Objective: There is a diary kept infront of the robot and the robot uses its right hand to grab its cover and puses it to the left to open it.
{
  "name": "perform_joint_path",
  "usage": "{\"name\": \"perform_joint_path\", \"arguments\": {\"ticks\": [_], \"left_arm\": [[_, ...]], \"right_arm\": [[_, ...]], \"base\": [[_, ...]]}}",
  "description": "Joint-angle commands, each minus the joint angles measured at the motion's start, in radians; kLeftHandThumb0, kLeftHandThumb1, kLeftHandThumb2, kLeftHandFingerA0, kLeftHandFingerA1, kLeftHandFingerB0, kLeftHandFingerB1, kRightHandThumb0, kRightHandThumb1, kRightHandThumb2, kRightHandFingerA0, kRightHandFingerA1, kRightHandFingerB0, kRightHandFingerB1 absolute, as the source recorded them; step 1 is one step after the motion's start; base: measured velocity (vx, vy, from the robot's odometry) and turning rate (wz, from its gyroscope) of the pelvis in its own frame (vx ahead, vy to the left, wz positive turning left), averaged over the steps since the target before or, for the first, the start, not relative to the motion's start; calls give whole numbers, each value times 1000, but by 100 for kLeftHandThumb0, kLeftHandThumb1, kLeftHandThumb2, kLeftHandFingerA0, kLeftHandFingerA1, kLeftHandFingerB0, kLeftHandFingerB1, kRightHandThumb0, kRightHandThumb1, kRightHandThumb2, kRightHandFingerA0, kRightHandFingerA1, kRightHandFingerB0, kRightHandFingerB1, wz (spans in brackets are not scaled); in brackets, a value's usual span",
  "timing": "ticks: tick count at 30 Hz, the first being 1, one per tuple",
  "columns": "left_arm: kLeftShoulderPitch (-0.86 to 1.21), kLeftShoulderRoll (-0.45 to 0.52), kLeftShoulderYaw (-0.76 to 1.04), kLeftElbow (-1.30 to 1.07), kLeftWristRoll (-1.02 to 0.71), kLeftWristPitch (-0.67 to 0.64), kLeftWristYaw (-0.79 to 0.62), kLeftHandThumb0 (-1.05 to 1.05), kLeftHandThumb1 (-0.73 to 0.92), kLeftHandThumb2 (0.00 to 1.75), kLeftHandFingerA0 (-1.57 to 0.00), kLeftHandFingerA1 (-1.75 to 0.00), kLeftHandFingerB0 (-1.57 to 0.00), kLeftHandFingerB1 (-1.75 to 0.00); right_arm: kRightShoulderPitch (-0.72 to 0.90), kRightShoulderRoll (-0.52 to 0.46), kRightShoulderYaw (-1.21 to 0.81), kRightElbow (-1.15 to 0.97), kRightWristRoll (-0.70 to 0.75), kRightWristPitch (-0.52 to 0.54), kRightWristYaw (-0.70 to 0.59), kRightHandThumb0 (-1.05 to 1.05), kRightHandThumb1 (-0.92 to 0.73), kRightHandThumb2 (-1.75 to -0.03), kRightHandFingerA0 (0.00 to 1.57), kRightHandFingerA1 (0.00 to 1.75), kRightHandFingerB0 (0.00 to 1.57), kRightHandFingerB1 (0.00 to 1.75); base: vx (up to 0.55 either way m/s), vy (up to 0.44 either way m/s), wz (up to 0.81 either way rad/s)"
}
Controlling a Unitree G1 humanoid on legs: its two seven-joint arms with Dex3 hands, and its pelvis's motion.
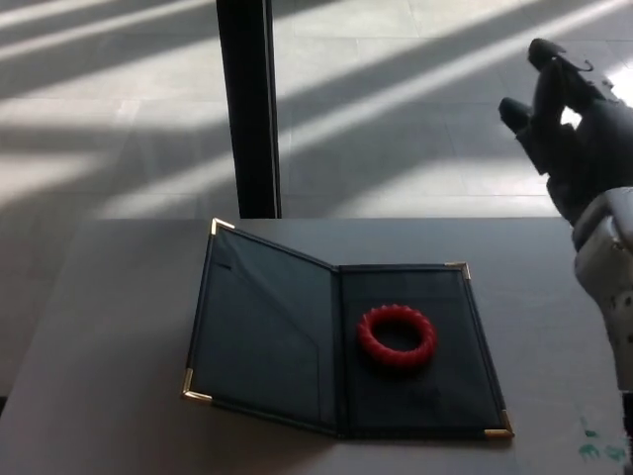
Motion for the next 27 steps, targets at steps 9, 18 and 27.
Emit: {"name": "perform_joint_path", "arguments": {"ticks": [9, 18, 27], "left_arm": [[61, 14, 33, -19, -16, 12, -4, -95, 92, 144, -42, -98, -10, -73], [37, 27, 60, 30, -15, -14, 44, -102, 92, 99, -31, -124, -20, -97], [32, 19, 60, 27, -14, -12, 42, -95, 91, 141, -48, -100, -11, -73]], "right_arm": [[56, -443, -520, 1, 197, 175, 60, -84, -91, -67, 35, 56, 34, 48], [465, -537, -802, 61, 170, 47, 162, -81, -92, -69, 38, 51, 37, 46], [703, -314, -928, 44, 209, -41, 126, -72, -92, -75, 35, 49, 27, 45]], "base": [[0, 0, 0], [0, 0, 0], [0, 0, 0]]}}
